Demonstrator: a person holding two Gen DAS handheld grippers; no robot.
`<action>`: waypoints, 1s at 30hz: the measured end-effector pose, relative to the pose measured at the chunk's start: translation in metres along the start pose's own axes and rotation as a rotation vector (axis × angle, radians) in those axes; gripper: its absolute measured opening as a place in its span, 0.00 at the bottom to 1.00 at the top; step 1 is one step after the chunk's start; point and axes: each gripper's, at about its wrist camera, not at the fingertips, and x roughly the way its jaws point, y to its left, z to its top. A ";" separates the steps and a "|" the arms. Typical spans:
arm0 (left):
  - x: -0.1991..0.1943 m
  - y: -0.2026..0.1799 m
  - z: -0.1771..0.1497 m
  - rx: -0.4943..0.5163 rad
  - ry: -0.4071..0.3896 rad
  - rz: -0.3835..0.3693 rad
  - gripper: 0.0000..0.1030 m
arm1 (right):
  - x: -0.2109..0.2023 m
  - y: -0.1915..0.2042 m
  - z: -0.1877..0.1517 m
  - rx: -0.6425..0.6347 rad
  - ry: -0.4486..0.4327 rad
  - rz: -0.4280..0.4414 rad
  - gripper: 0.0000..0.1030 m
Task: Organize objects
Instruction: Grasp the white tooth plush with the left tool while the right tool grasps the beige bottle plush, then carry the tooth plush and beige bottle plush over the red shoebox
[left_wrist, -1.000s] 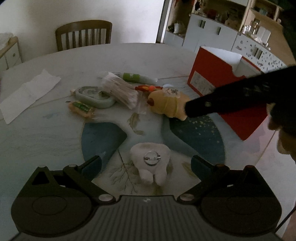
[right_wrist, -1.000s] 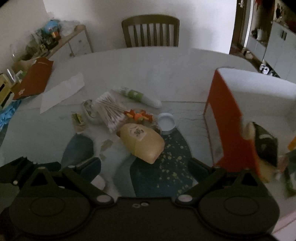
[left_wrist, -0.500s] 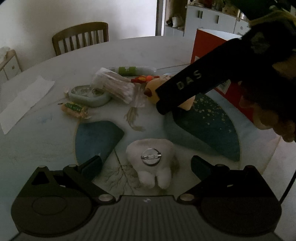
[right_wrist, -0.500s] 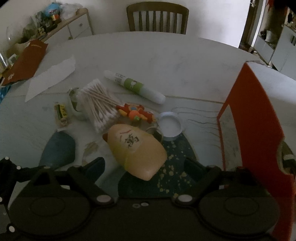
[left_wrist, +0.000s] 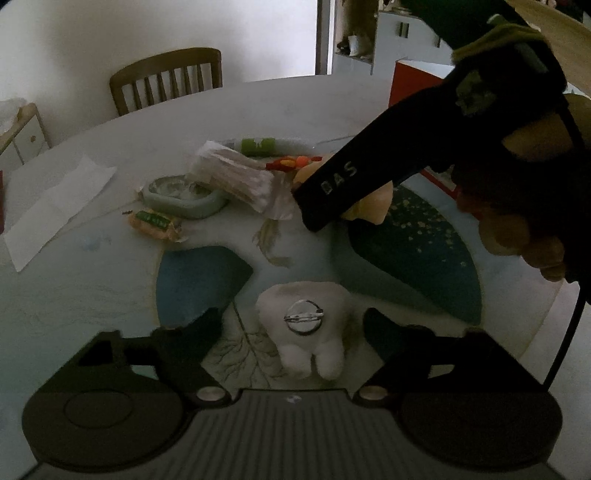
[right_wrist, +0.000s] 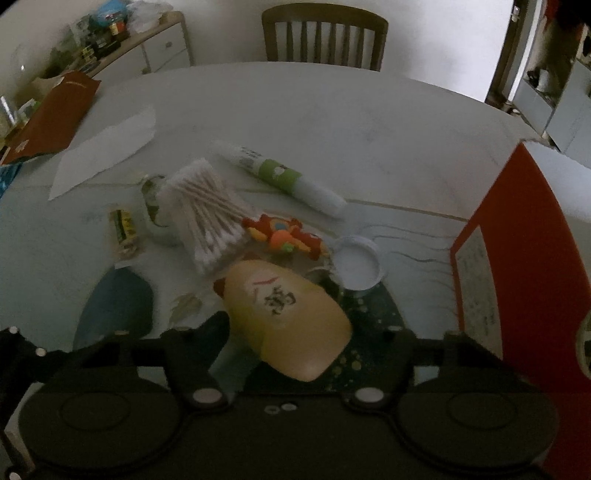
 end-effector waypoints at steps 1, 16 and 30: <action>-0.001 -0.001 0.000 0.003 -0.001 -0.001 0.69 | -0.001 0.001 0.000 -0.005 0.001 -0.012 0.61; -0.013 -0.002 0.003 -0.028 0.033 -0.032 0.46 | -0.029 -0.005 -0.020 0.069 0.016 -0.012 0.53; -0.047 -0.014 0.003 -0.065 0.000 -0.098 0.45 | -0.106 -0.018 -0.054 0.141 -0.042 0.018 0.53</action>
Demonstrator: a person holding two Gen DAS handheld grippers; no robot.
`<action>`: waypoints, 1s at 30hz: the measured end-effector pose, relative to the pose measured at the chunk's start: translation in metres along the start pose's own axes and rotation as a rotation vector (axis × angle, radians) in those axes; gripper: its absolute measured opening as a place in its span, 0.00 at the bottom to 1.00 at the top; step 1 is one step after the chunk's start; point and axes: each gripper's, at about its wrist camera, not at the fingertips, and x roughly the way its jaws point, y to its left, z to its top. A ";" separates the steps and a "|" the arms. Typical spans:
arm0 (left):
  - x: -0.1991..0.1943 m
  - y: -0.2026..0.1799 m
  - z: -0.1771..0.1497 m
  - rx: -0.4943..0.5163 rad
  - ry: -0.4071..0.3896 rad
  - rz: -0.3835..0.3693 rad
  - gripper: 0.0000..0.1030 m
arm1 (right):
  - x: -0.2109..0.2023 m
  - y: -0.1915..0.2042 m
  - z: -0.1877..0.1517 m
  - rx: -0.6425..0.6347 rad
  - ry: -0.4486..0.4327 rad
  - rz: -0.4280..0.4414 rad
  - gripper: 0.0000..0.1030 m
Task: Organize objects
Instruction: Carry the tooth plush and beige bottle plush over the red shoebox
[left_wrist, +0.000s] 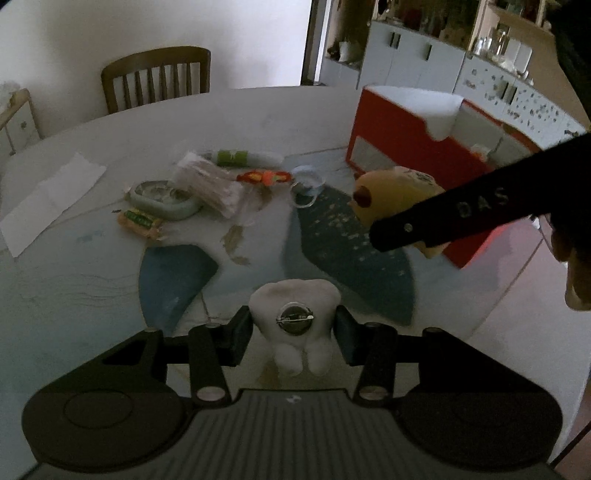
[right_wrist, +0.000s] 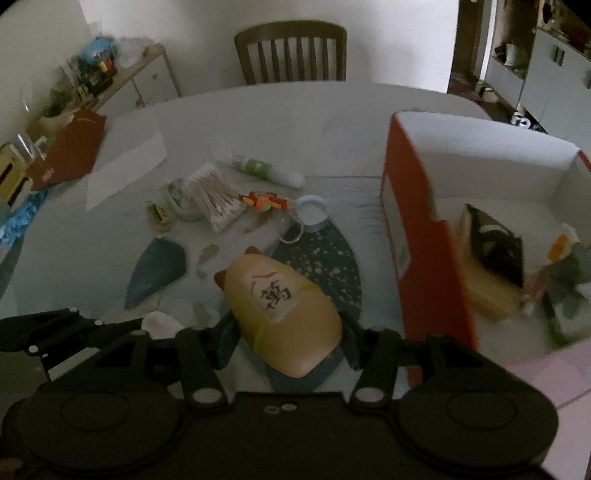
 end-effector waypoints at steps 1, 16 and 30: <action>-0.004 -0.002 0.001 -0.004 -0.004 -0.013 0.45 | -0.005 -0.001 -0.001 0.005 -0.006 0.000 0.53; -0.049 -0.036 0.019 0.002 -0.090 -0.040 0.45 | -0.068 -0.029 -0.026 0.092 -0.094 0.018 0.53; -0.047 -0.093 0.043 0.063 -0.113 -0.036 0.45 | -0.094 -0.096 -0.033 0.139 -0.149 0.009 0.53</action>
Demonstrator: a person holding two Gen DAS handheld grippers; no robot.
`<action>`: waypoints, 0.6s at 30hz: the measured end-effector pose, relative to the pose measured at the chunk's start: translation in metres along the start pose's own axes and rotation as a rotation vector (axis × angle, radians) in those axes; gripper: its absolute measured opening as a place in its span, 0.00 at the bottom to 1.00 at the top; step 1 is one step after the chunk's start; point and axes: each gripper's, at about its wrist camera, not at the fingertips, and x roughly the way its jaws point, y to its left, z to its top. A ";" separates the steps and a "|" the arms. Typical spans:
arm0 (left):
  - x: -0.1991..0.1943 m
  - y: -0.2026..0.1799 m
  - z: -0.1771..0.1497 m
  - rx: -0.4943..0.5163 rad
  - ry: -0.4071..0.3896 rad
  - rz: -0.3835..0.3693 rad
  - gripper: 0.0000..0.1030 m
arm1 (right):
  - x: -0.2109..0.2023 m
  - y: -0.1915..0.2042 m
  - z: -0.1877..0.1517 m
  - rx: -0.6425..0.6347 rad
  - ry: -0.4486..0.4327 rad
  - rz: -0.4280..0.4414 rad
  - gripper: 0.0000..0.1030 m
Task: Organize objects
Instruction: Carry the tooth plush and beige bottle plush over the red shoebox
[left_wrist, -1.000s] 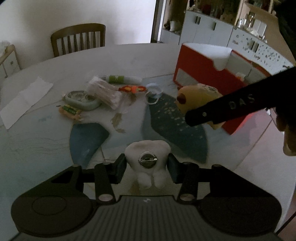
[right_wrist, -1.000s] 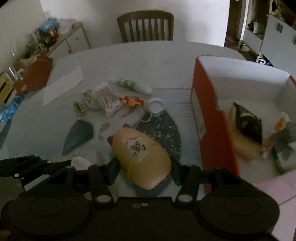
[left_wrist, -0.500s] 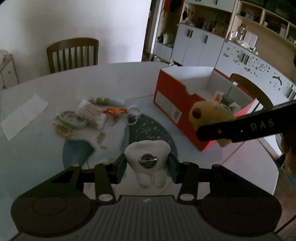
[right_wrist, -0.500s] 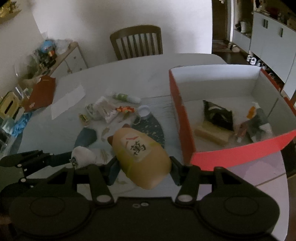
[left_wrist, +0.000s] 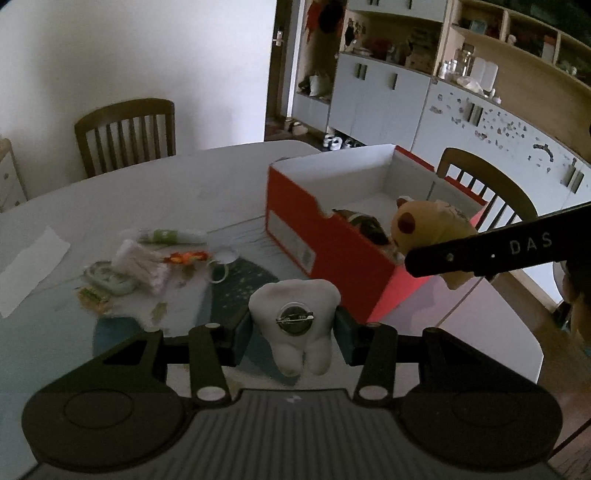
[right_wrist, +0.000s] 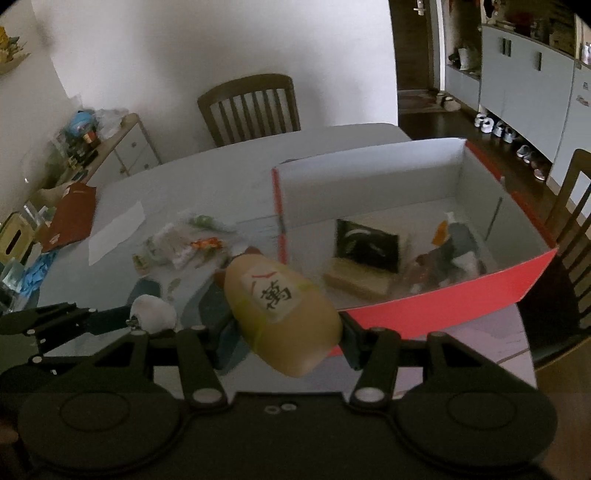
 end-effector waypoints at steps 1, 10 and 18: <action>0.001 -0.005 0.002 0.005 -0.001 0.000 0.45 | -0.001 -0.005 0.001 0.001 -0.001 -0.001 0.53; 0.021 -0.044 0.026 0.018 -0.013 -0.011 0.45 | -0.005 -0.047 0.013 0.004 -0.015 0.001 0.53; 0.045 -0.076 0.049 0.044 -0.018 -0.026 0.45 | 0.000 -0.083 0.028 0.002 -0.017 -0.011 0.53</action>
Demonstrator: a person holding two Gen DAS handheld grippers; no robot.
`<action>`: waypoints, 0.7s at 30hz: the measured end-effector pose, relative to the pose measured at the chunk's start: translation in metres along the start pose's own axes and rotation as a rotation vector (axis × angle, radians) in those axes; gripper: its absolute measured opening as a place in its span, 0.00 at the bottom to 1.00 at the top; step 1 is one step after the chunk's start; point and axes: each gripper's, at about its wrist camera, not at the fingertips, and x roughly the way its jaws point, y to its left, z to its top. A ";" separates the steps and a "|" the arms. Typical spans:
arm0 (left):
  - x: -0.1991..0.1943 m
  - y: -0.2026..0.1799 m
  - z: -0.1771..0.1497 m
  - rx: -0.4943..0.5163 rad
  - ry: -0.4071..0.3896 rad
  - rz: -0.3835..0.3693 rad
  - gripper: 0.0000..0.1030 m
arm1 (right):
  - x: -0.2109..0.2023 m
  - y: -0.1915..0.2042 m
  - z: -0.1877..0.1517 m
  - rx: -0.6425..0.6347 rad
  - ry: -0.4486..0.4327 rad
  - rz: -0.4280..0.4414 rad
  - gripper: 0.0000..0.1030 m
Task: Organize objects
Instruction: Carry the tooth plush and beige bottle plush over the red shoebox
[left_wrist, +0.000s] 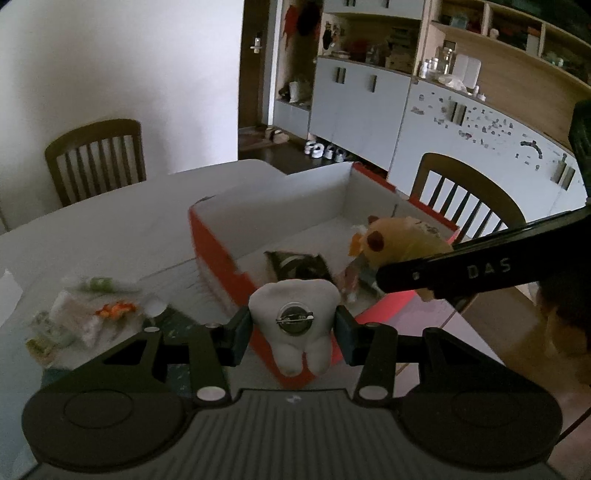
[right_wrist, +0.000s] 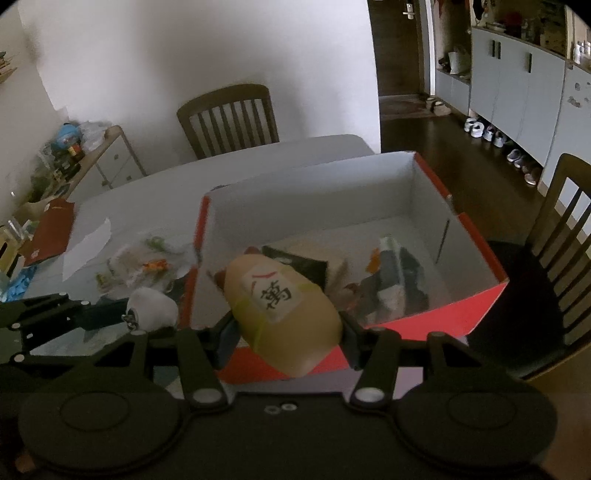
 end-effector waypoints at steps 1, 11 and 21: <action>0.004 -0.004 0.003 0.003 0.002 -0.001 0.45 | 0.001 -0.004 0.002 0.003 0.000 -0.002 0.53; 0.036 -0.020 0.028 0.009 0.029 0.006 0.45 | 0.015 -0.034 0.026 -0.014 -0.014 -0.028 0.53; 0.072 -0.030 0.049 0.040 0.085 0.030 0.45 | 0.047 -0.046 0.055 -0.045 -0.005 -0.049 0.54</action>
